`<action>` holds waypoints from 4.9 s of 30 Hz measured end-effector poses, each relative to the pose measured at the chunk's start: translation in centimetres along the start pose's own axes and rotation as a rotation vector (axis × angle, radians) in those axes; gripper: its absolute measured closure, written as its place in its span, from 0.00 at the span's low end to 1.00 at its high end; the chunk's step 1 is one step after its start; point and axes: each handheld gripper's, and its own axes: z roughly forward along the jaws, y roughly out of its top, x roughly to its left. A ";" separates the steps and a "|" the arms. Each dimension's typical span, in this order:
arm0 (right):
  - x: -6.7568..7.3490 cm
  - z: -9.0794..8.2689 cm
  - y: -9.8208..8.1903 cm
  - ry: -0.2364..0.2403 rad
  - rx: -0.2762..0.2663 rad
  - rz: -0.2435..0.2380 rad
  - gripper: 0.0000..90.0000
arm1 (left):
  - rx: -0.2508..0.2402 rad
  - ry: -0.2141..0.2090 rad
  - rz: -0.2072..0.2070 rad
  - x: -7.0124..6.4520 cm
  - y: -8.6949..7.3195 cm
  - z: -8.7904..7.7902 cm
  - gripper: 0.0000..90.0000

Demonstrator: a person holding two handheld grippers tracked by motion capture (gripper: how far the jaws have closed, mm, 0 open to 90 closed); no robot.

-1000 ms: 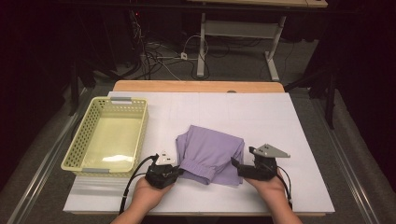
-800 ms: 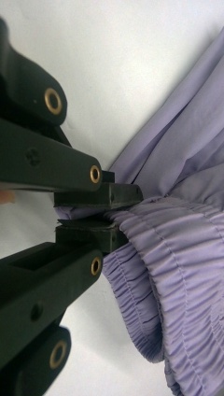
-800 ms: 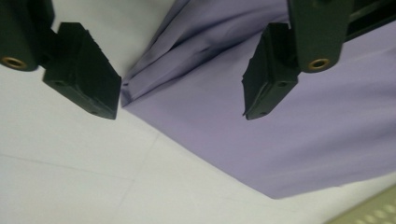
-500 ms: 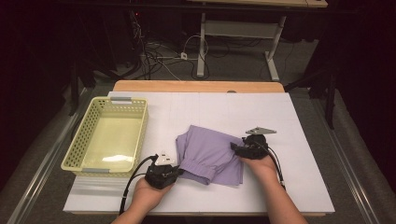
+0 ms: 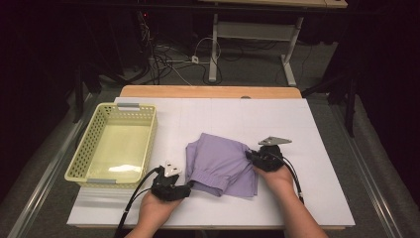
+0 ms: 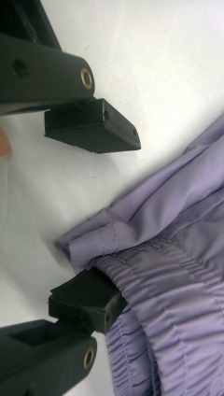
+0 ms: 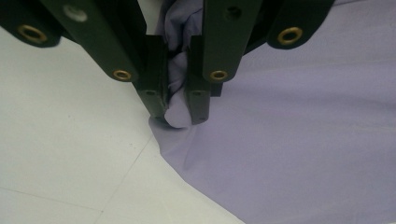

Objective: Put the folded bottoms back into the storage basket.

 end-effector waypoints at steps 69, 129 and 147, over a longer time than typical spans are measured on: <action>6.2 -0.5 0.4 0.162 -0.110 -0.127 0.92 | 0.465 -0.062 0.253 3.4 6.0 -4.6 0.92; 7.4 0.4 4.1 0.176 -0.145 -0.117 0.92 | 0.587 -0.037 0.244 5.4 10.8 -6.8 0.92; 8.3 0.4 5.5 0.169 -0.150 -0.145 0.92 | 0.609 -0.024 0.247 6.4 12.1 -7.9 0.92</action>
